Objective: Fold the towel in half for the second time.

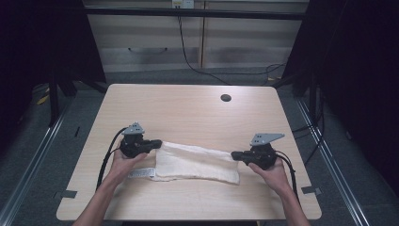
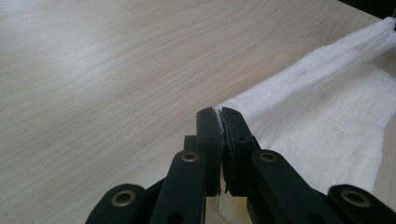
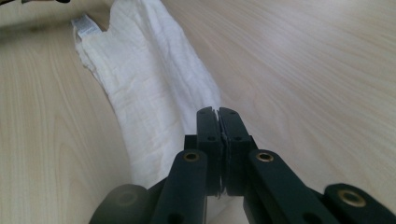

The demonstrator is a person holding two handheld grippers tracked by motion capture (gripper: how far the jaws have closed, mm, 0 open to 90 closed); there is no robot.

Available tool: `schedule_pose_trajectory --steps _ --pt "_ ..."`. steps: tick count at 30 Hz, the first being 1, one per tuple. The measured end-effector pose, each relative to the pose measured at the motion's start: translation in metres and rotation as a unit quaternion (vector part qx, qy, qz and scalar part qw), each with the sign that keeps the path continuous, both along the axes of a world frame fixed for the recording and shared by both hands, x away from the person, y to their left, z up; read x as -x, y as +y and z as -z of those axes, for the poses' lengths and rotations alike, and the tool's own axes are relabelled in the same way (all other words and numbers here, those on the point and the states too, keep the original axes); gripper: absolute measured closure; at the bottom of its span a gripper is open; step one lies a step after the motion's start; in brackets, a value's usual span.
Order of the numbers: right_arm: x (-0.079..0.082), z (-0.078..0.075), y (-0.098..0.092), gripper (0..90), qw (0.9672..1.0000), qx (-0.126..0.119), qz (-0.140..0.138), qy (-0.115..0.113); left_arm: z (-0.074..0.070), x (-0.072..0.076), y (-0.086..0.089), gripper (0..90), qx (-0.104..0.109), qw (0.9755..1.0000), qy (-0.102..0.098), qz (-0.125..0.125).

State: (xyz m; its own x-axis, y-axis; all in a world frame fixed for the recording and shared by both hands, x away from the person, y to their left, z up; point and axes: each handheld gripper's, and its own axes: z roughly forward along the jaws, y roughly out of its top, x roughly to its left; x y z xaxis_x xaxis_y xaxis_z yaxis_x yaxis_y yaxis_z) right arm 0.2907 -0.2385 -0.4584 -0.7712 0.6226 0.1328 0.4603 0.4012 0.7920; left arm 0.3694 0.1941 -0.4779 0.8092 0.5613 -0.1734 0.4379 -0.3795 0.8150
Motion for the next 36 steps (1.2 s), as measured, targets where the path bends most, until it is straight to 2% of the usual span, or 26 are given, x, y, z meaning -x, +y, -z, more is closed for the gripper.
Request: schedule_pose_trajectory --steps 3,14,16,19,21,24,26,28,31,33,36 --pt "0.007 0.004 0.000 88.4 1.0000 0.000 -0.003 0.006 -0.004 0.004 0.000 86.9 0.003 1.0000 -0.005 0.002" --pt "0.034 0.018 0.007 88.3 0.9984 0.039 -0.025 0.031 -0.008 0.014 -0.004 86.9 -0.005 0.9997 -0.018 0.015" --pt "0.038 0.018 0.007 88.3 0.9985 0.037 -0.026 0.030 -0.008 0.014 -0.006 87.0 -0.007 0.9997 -0.020 0.016" --pt "0.046 0.014 0.010 88.2 0.9981 0.048 -0.032 0.024 -0.007 0.014 -0.008 87.0 -0.009 0.9997 -0.019 0.015" --pt "0.049 0.013 0.010 88.2 0.9983 0.044 -0.032 0.022 -0.006 0.015 -0.010 87.0 -0.009 0.9997 -0.018 0.013" --pt "0.056 0.018 0.012 88.2 0.9979 0.037 -0.038 0.035 -0.005 0.015 -0.011 87.0 -0.012 0.9996 -0.021 0.014" --pt "0.060 0.027 0.017 88.2 0.9969 0.041 -0.044 0.050 -0.004 0.015 -0.013 87.0 -0.012 0.9997 -0.018 0.014" --pt "0.062 0.038 0.021 88.3 0.9957 0.044 -0.050 0.063 -0.006 0.017 -0.014 87.0 -0.012 0.9996 -0.021 0.017" --pt "0.060 0.038 0.020 88.5 0.9955 0.041 -0.046 0.073 -0.012 0.021 -0.011 86.9 -0.004 0.9993 -0.026 0.025" --pt "0.057 0.039 0.019 88.5 0.9953 0.034 -0.046 0.079 -0.016 0.025 -0.009 86.9 -0.006 0.9990 -0.035 0.029" --pt "0.058 0.039 0.019 88.6 0.9954 0.037 -0.042 0.078 -0.022 0.035 -0.005 86.8 -0.001 0.9983 -0.045 0.037"
